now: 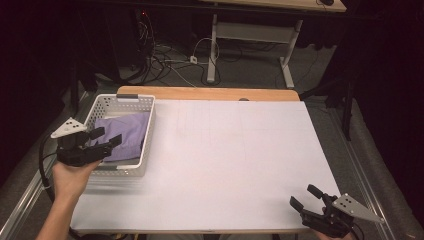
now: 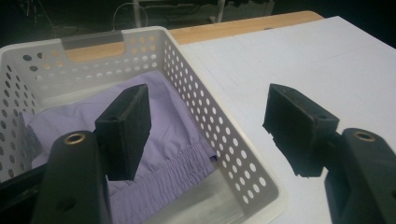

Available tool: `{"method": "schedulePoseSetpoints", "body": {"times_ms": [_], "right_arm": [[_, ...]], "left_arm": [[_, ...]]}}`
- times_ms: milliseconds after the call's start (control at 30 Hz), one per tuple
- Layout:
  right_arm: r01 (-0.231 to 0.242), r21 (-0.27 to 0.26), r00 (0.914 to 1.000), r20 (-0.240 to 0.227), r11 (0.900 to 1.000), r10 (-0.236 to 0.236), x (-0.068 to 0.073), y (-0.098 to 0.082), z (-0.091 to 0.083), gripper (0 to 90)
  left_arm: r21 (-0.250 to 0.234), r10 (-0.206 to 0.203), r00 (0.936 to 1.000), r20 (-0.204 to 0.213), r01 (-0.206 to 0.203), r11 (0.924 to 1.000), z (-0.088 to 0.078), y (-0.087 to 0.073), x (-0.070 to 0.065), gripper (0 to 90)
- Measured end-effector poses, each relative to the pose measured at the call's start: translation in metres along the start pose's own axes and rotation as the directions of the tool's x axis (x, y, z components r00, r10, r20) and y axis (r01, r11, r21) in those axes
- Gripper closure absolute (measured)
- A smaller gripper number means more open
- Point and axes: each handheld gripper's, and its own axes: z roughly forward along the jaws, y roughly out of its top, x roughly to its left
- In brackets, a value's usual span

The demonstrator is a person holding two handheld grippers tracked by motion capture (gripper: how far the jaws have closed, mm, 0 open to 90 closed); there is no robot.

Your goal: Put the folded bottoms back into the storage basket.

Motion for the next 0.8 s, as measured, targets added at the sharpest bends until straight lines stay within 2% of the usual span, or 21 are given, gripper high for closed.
{"method": "schedulePoseSetpoints", "body": {"times_ms": [800], "right_arm": [[-0.004, 0.000, 1.0000, 0.001, 1.000, 0.004, 0.000, 0.000, -0.001, 20.5]], "left_arm": [[-0.044, 0.001, 0.9996, 0.028, 0.000, 0.9990, -0.011, -0.015, -0.011, 30.6]]}}
